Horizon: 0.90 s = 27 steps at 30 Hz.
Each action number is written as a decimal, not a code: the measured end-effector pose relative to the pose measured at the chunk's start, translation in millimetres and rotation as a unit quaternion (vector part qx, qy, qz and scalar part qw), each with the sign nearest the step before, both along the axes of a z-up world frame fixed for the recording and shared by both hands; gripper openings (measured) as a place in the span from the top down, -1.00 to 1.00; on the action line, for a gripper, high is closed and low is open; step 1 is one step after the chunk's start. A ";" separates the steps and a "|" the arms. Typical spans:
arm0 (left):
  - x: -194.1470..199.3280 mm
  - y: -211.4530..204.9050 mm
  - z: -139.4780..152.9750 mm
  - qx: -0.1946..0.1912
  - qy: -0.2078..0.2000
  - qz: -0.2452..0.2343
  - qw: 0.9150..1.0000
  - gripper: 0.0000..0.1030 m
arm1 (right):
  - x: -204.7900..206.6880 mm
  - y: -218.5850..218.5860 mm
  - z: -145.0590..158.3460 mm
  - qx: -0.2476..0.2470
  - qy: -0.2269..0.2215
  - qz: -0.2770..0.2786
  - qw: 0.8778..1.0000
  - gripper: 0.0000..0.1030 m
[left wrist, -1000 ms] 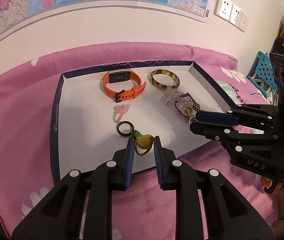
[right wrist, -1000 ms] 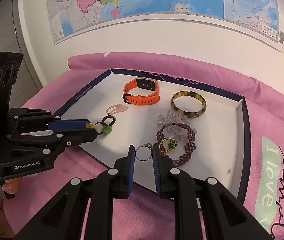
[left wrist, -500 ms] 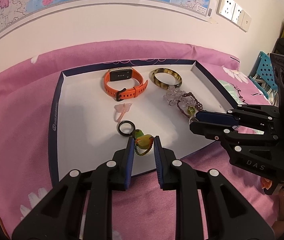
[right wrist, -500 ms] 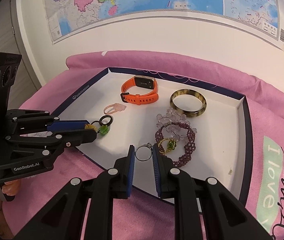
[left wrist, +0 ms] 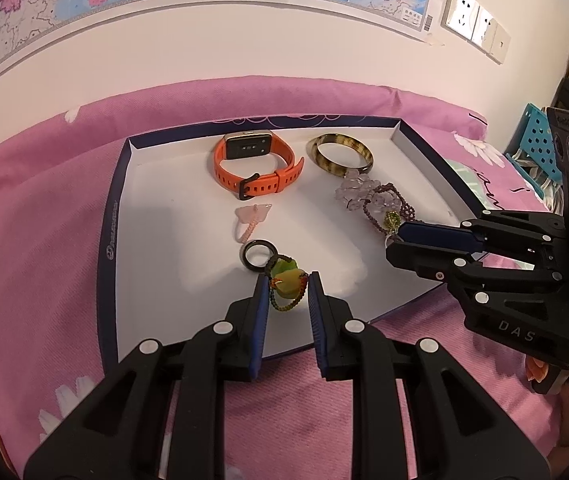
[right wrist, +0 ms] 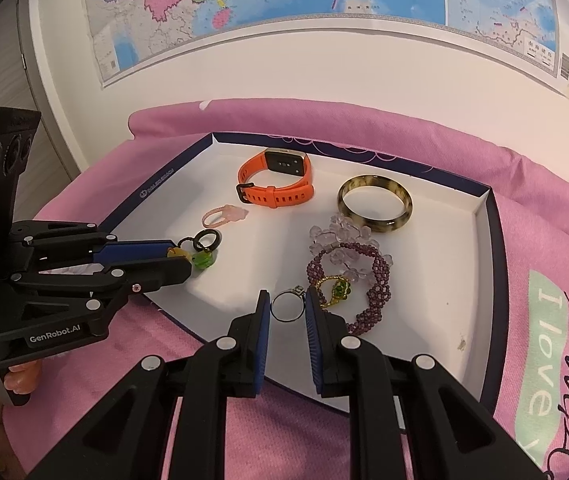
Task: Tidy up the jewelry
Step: 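Lower the amber pendant and silver ring onto the box floor with both tools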
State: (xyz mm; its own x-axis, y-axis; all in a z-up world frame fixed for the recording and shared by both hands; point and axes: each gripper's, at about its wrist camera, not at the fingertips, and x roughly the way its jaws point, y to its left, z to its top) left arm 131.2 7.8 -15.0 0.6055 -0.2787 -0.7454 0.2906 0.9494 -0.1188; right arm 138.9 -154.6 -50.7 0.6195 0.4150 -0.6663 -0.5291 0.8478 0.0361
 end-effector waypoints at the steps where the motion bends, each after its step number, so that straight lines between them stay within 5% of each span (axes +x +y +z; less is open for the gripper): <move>1: 0.3 -0.2 -0.2 0.000 0.000 0.000 1.000 0.61 | 0.1 0.0 -0.3 0.000 0.000 0.000 1.000 0.69; 27: -1.1 7.3 6.7 -0.004 0.003 0.003 1.000 0.61 | 1.5 1.6 16.6 -0.013 -0.017 0.005 1.000 0.69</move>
State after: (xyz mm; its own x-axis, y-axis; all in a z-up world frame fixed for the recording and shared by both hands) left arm 130.1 15.1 -8.3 0.6029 -0.2817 -0.7464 0.2852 0.9499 -0.1281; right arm 140.4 -153.1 -34.1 0.6386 0.4035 -0.6553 -0.5380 0.8430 -0.0052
